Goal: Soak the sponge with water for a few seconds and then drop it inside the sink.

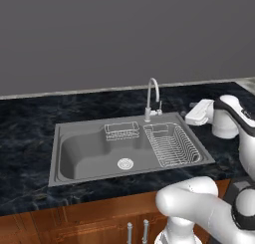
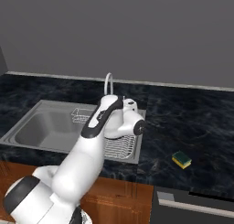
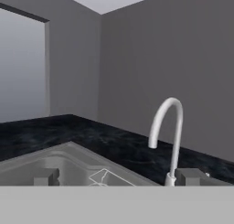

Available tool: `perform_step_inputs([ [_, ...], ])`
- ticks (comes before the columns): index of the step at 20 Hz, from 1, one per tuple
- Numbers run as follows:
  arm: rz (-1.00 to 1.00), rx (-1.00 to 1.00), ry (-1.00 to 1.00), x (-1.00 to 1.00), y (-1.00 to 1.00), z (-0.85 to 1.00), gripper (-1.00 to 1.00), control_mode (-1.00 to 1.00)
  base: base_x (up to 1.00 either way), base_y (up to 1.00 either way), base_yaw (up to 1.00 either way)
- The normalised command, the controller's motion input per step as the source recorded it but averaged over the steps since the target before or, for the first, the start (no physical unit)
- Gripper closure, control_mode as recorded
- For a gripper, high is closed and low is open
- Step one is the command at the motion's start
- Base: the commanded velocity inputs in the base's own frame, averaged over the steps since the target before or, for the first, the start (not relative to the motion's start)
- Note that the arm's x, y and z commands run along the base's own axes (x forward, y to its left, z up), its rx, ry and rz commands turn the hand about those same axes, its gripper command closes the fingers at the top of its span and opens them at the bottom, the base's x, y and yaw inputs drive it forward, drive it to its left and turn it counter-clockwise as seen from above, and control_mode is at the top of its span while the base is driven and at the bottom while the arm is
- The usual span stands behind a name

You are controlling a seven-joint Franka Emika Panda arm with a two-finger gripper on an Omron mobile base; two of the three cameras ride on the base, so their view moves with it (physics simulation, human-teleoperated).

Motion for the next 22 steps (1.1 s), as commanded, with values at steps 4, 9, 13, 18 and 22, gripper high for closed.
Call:
perform_step_inputs([
  [4, 0.0, 0.0, -0.01, 0.18, 0.0, -0.14, -1.0, -1.0, 0.0, 0.0, 0.0],
  [9, 0.0, 0.0, -0.01, 0.24, 0.0, -0.2, -1.0, -1.0, 0.0, 0.0, 0.0],
  [13, 0.0, 0.0, 0.0, 0.24, 0.0, -0.15, -1.0, -1.0, 0.0, 0.0, 0.0],
  [18, 0.01, 0.0, 0.0, 0.26, 0.0, -0.05, -1.0, -1.0, 0.0, 0.0, 0.0],
  [22, 0.03, 0.0, 0.0, 0.26, 0.0, 0.0, -1.0, -1.0, 0.0, 0.0, 0.0],
])
